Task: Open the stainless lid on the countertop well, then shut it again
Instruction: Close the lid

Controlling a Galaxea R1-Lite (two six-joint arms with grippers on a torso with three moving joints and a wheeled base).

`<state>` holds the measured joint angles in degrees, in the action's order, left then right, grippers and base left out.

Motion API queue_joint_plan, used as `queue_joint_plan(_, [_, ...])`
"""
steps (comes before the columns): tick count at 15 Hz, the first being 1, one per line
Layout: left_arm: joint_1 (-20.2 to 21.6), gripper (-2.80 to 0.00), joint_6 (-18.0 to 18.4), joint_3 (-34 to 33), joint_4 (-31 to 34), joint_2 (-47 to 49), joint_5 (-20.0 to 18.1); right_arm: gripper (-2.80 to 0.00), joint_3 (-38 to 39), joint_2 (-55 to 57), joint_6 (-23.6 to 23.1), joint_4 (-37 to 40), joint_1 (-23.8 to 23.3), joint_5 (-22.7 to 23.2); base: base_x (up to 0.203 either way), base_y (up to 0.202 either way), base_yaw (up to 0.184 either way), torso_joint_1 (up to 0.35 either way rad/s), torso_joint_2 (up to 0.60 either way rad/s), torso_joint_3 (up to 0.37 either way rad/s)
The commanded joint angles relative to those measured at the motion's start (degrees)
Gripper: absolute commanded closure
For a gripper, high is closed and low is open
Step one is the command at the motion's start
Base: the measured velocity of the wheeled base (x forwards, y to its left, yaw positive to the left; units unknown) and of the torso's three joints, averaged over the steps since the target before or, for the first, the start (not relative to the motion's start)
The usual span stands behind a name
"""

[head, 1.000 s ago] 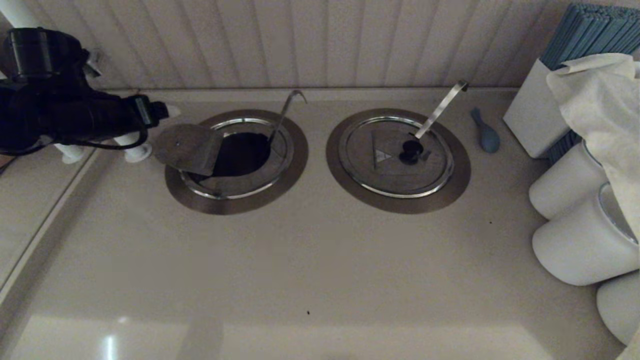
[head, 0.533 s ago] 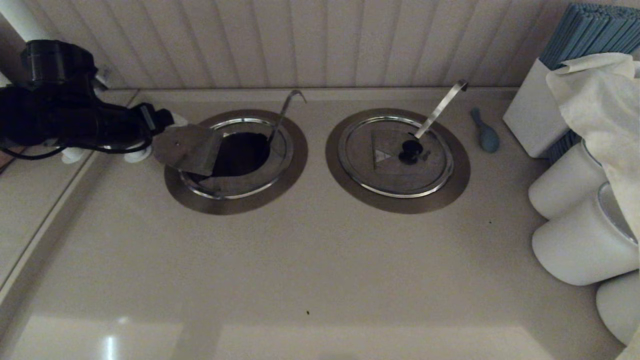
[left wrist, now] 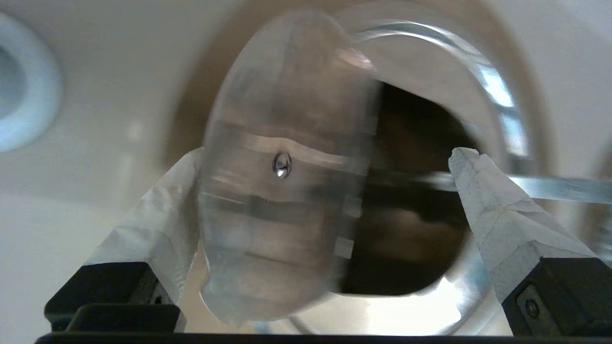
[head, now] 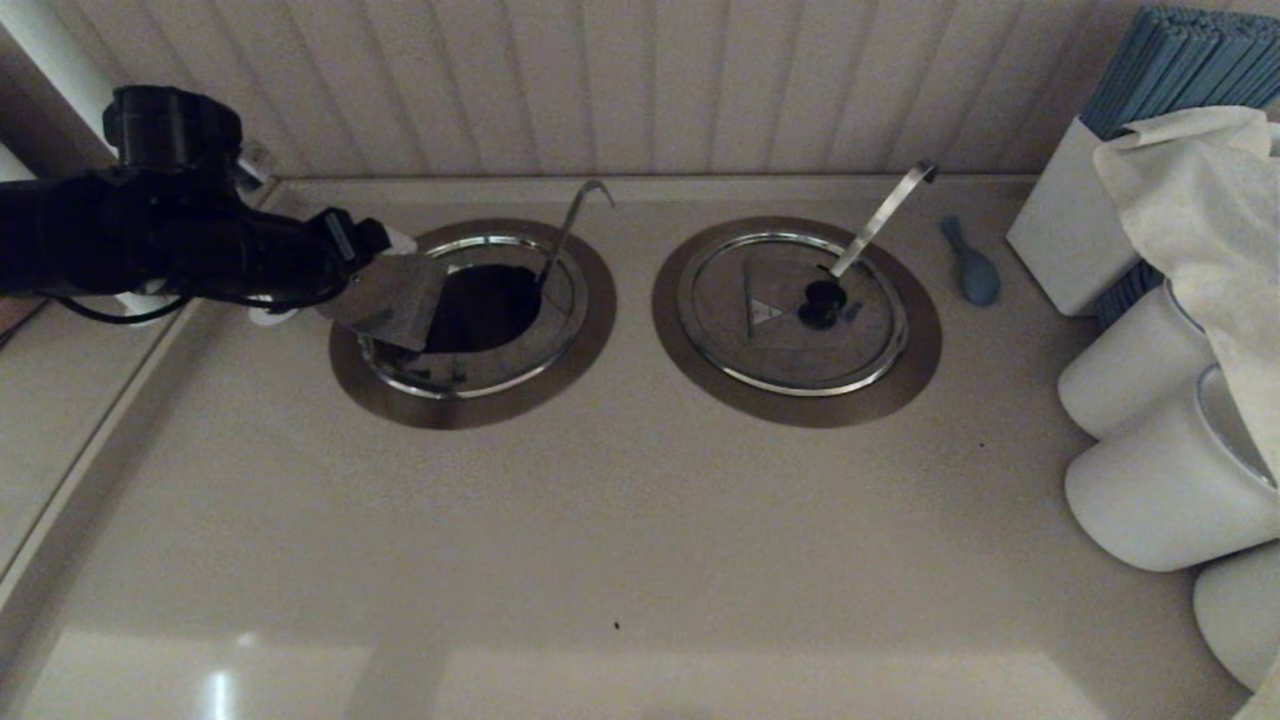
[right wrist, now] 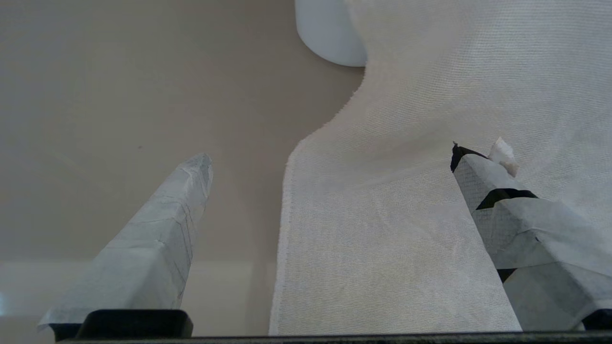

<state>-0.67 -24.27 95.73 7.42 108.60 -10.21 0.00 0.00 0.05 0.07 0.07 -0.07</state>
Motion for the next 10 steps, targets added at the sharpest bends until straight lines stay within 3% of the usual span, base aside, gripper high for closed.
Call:
queue_joint_plan(1, [-2.0,-2.8,-0.88,-0.19,0.04,-1.52,-0.08,-2.8,0.0,0.0,-0.03,0.01,0.01,-0.01,0.0,0.0,0.0,0.0,0.0,0.0])
queue_joint_plan(7, [-6.64,-2.8,-1.77,-2.34,0.05,-5.48,0.01,-2.8,0.0,0.0,0.02,0.01,0.01,-0.01,0.0,0.0,0.0,0.0,0.0,0.0])
queue_joint_plan(10, [-11.46,-2.8,-1.63,-3.86,-0.25,-4.92,0.72,-2.8,0.0,0.0,-0.05,0.01,0.01,-0.01,0.0,0.0,0.0,0.0,0.0,0.0])
